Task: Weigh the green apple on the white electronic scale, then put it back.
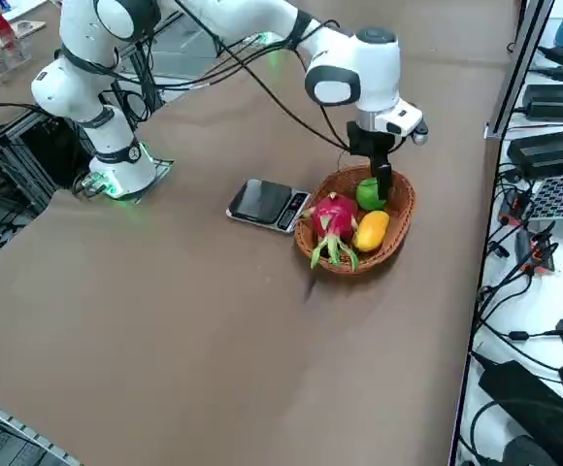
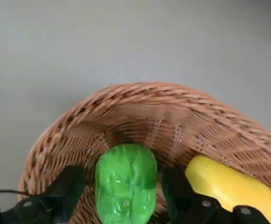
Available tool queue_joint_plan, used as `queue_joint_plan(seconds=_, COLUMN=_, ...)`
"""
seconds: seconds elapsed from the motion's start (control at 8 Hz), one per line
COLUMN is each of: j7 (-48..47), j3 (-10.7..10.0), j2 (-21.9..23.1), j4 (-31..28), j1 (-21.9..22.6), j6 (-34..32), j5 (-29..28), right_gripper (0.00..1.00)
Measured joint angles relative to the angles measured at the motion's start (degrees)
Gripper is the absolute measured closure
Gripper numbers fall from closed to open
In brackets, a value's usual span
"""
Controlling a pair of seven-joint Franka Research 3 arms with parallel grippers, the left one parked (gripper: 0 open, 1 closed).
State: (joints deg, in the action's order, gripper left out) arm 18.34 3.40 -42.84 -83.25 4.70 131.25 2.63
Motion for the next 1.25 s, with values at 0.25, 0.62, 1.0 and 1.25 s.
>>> queue_joint_plan(seconds=0.25, j7=0.0, j3=0.0, j2=-1.4, j4=0.0, j1=0.0, j6=0.4, j5=0.1, right_gripper=0.0)
queue_joint_plan(seconds=0.62, j7=0.1, j3=0.0, j2=-1.8, j4=-0.4, j1=0.0, j6=0.3, j5=0.3, right_gripper=0.02)
queue_joint_plan(seconds=1.0, j7=1.2, j3=-0.1, j2=-1.7, j4=-0.8, j1=-0.1, j6=0.4, j5=0.4, right_gripper=0.23)
queue_joint_plan(seconds=1.25, j7=1.7, j3=-0.2, j2=-1.1, j4=-0.4, j1=-0.1, j6=-0.1, j5=0.4, right_gripper=0.27)
